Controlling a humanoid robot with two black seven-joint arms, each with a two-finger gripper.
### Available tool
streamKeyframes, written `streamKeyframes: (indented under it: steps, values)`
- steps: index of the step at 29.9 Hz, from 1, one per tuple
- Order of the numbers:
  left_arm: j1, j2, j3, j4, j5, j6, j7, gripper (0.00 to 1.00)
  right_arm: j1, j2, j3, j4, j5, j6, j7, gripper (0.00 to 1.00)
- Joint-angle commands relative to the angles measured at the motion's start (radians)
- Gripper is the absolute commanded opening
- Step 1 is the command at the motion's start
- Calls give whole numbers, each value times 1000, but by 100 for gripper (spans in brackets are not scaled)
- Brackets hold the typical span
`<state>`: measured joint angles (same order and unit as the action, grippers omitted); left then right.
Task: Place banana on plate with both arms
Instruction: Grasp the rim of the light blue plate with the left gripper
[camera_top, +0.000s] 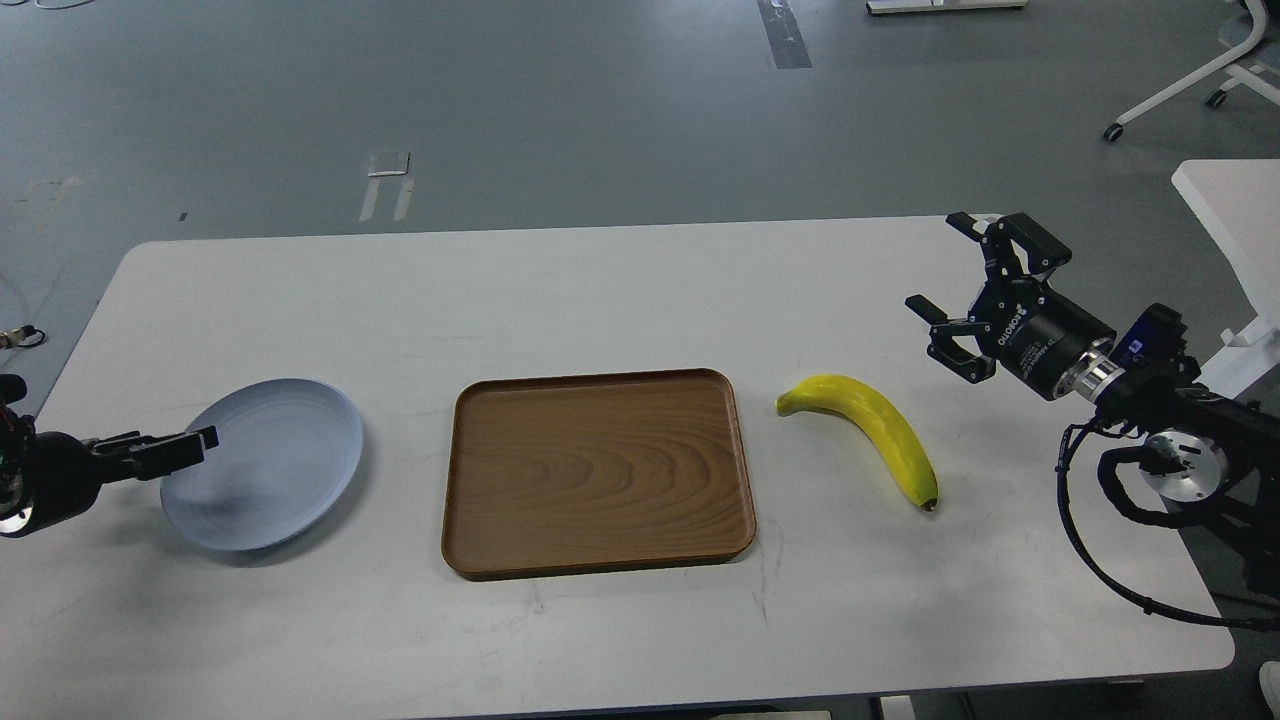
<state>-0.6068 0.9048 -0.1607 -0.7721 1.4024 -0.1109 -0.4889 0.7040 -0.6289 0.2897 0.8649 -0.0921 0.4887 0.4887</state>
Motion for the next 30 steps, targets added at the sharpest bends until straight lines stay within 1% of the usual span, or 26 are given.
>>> streamKeyframes:
  steps: [1, 6, 11, 13, 14, 15, 17, 18, 19, 21, 22, 30]
  values:
    - [12, -20, 7, 40, 0, 0, 0, 94, 0, 0, 0, 0, 0, 0, 0, 100]
    - [24, -29, 7, 57, 1, 0, 0, 91, 0, 0, 0, -1, 0, 0, 0, 100]
    - [25, -30, 7, 57, 0, -1, 0, 83, -1, 0, 0, -1, 0, 0, 0, 100]
    - [25, -30, 7, 57, 0, -3, 0, 72, -1, 0, 0, -1, 0, 0, 0, 100]
    - [25, -30, 7, 57, 0, -4, 0, 69, -3, 0, 0, -1, 0, 0, 0, 100]
    - [25, -32, 7, 57, 0, -4, 0, 62, -3, 0, 0, -1, 0, 0, 0, 100]
    - [27, -32, 7, 57, 0, -4, 0, 53, -3, 0, 0, -1, 0, 0, 0, 100]
    - [27, -32, 7, 57, -2, -6, 0, 44, -3, 0, 0, -1, 0, 0, 0, 100]
    - [25, -32, 9, 57, -2, -6, 0, 36, -3, 0, 0, -1, 0, 0, 0, 100]
    - [25, -32, 7, 57, -2, -6, 0, 3, -5, 0, 0, -1, 0, 0, 0, 100]
    - [25, -32, 7, 57, -2, -6, 0, 0, -5, 0, 0, -1, 0, 0, 0, 100]
    - [19, -30, 7, 43, 0, -3, 0, 0, -8, 0, 0, -1, 0, 0, 0, 100]
